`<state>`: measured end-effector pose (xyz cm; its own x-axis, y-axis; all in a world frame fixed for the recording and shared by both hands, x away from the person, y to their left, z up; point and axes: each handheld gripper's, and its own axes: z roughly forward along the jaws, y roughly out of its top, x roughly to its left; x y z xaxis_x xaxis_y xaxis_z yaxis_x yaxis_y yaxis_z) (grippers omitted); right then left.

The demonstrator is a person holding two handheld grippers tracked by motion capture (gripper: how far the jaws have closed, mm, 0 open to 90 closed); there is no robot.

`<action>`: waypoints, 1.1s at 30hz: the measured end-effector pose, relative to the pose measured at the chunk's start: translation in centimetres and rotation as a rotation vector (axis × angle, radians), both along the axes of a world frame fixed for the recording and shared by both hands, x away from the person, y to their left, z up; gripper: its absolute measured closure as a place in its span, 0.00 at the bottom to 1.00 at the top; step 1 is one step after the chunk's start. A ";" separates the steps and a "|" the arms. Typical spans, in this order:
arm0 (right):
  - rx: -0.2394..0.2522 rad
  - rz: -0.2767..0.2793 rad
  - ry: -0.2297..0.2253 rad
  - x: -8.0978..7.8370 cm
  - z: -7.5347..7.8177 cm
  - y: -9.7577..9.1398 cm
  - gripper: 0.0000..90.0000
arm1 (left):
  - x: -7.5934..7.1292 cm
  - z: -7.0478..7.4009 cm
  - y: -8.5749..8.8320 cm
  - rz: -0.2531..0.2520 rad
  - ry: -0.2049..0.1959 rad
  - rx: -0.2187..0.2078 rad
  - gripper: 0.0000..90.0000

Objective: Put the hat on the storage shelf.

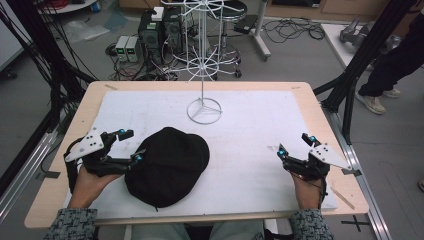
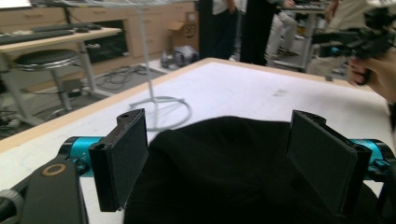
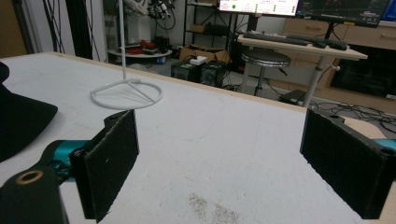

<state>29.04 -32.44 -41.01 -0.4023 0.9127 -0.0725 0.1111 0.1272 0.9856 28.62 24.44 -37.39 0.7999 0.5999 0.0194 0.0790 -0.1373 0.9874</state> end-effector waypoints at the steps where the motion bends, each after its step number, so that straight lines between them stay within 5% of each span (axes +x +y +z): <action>1: -0.001 0.000 -0.001 0.0 0.0 0.0 0.12 | 0.0 -0.2 -0.1 -0.006 0.006 0.003 0.23; 7: -0.004 -0.001 -0.004 0.0 0.0 0.0 0.12 | 0.0 -0.9 -0.5 -0.065 0.005 0.006 0.23; 17: -0.005 -0.002 0.000 0.0 0.0 0.1 0.12 | 0.4 -2.8 -1.1 -0.143 0.081 0.048 0.23; 33: -0.012 -0.001 -0.003 0.0 0.0 0.2 0.12 | 0.7 -3.9 -1.6 -0.163 0.165 0.095 0.23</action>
